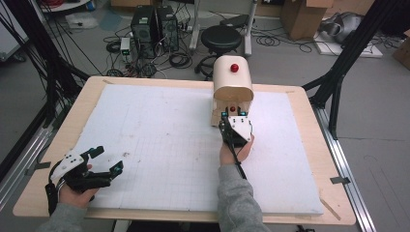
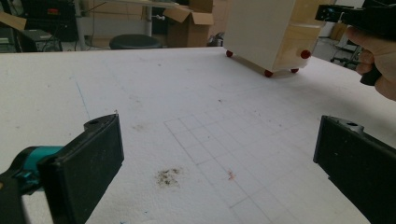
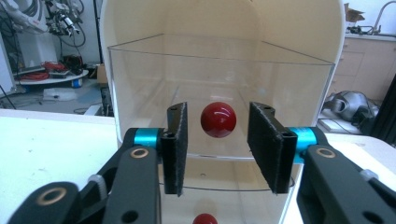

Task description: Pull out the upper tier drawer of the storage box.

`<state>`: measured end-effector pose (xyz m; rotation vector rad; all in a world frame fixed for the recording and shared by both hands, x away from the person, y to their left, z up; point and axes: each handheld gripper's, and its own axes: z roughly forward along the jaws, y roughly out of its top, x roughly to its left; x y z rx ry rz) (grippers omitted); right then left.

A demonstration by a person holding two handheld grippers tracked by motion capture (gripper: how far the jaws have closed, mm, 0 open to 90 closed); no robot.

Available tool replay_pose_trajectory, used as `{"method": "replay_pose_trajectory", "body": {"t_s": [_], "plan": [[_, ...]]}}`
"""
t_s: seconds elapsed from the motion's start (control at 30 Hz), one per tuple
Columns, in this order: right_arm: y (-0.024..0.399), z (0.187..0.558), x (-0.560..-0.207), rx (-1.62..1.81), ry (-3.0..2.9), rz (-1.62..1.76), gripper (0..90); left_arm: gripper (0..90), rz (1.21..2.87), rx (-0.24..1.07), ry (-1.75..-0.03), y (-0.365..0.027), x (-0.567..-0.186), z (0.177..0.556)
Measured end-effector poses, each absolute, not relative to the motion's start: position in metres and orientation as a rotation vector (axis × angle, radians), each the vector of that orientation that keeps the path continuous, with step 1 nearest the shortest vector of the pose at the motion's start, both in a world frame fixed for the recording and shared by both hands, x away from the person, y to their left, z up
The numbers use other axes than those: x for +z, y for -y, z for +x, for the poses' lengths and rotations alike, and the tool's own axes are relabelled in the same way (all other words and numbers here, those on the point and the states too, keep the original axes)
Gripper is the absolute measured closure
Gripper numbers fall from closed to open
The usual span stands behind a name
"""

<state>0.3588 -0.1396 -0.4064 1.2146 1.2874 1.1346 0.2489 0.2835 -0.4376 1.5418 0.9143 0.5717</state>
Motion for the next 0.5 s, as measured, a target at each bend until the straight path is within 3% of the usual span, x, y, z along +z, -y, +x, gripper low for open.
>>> {"method": "replay_pose_trajectory", "body": {"t_s": [0.5], "plan": [[0.1381,0.3584,-0.4059,1.124,-1.286,1.202,68.8,2.1,1.542,0.569,-0.914,-0.2833,-0.4378,0.2489]]}}
